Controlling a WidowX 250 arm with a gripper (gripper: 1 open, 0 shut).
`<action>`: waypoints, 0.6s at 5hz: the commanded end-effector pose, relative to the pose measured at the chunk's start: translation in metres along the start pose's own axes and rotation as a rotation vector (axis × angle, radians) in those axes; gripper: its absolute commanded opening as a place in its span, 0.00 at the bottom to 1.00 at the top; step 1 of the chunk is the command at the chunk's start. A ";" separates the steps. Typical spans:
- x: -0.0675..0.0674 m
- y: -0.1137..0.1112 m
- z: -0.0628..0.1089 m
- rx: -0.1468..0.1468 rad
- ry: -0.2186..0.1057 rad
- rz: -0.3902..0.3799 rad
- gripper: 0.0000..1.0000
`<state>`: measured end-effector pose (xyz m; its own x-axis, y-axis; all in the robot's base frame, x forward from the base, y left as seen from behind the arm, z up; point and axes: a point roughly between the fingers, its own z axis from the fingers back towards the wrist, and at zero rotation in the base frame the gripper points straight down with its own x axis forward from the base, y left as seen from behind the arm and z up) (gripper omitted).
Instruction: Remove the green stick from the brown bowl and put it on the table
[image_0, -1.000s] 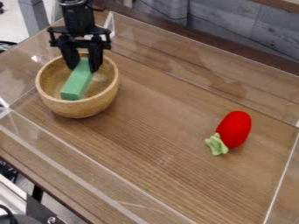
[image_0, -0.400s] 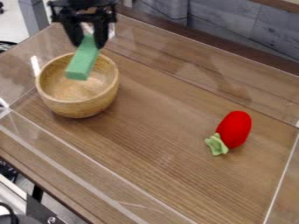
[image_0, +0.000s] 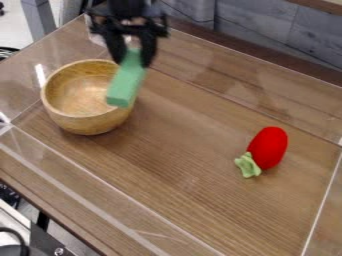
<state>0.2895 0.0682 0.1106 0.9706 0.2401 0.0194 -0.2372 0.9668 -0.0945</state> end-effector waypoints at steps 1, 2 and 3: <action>-0.008 -0.029 -0.002 0.021 -0.055 -0.052 0.00; -0.018 -0.047 -0.026 0.045 -0.050 -0.084 0.00; -0.026 -0.053 -0.048 0.056 -0.046 -0.102 0.00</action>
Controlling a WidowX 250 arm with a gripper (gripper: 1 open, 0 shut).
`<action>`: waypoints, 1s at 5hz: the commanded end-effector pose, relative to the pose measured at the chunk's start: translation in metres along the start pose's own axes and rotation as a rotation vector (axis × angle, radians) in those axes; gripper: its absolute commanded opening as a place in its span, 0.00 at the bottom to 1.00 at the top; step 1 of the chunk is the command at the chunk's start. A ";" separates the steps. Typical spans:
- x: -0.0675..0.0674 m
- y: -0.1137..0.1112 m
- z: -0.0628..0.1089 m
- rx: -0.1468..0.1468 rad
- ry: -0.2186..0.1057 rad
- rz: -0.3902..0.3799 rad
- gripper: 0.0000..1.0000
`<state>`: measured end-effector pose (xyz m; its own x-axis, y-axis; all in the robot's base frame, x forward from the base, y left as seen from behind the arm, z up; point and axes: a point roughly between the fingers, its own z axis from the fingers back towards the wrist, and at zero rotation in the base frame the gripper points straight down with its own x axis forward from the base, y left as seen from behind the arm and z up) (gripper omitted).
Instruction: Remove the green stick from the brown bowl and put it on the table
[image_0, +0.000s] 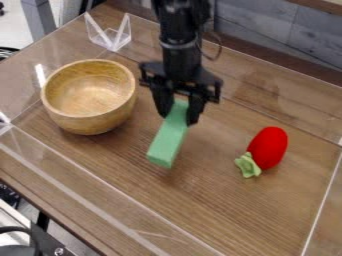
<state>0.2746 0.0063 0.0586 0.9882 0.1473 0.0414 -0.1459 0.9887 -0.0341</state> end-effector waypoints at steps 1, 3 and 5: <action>-0.004 -0.002 -0.008 0.005 -0.026 -0.014 0.00; -0.009 -0.004 -0.032 0.007 -0.033 -0.056 0.00; -0.009 -0.005 -0.038 0.021 -0.035 -0.089 0.00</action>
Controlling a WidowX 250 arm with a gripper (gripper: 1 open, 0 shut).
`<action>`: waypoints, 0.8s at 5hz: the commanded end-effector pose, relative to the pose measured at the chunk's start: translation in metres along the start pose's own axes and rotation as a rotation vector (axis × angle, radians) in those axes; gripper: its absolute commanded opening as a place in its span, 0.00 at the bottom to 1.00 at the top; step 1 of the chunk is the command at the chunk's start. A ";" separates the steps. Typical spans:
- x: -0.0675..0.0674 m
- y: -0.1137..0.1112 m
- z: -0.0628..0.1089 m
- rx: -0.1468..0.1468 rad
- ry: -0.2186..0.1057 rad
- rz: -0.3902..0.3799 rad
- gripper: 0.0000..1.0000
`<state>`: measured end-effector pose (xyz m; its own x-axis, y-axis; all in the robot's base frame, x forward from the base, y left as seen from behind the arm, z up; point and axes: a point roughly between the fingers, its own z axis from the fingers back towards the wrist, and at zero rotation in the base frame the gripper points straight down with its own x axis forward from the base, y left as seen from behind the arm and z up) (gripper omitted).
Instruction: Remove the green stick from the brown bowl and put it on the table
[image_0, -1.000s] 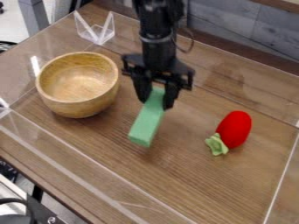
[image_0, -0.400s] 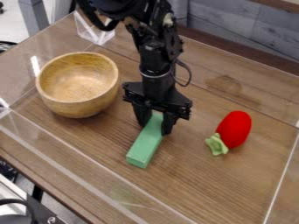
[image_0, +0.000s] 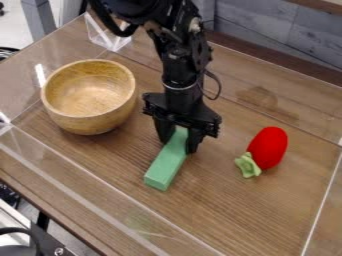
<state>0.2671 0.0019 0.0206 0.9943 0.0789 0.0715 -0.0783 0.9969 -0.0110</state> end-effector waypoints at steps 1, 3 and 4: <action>0.001 -0.003 -0.002 0.008 -0.007 -0.032 0.00; 0.003 -0.002 0.007 0.002 -0.015 -0.032 1.00; 0.007 -0.001 0.022 -0.014 -0.034 -0.020 1.00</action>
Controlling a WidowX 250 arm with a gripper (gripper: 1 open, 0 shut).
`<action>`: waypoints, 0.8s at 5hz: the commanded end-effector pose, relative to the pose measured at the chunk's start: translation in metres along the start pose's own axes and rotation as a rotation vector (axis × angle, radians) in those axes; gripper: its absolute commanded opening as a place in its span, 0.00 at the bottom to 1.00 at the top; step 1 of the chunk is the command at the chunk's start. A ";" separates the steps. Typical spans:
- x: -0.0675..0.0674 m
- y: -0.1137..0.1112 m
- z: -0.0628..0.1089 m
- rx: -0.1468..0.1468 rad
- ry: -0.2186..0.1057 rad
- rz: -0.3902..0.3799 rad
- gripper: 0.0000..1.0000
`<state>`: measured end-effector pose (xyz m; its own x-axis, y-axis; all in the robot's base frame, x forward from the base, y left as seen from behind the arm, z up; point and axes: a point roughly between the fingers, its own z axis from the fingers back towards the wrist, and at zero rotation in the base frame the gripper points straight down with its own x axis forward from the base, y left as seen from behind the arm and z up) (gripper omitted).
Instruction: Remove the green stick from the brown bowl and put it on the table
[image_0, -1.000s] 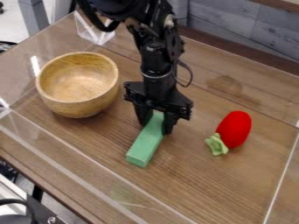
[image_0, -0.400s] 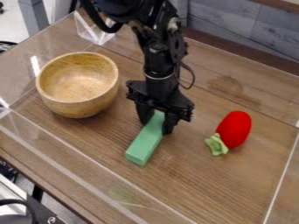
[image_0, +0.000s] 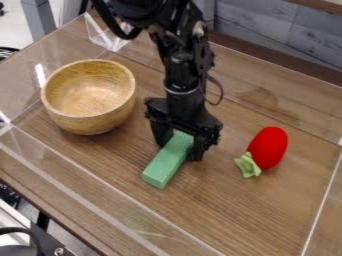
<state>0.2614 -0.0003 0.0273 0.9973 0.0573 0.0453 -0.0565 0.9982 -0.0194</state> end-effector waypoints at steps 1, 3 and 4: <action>0.017 0.002 0.037 -0.024 -0.097 0.013 1.00; 0.033 0.009 0.097 -0.058 -0.221 0.024 1.00; 0.035 0.014 0.099 -0.059 -0.246 0.002 1.00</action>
<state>0.2844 0.0157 0.1107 0.9710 0.0726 0.2277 -0.0552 0.9951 -0.0818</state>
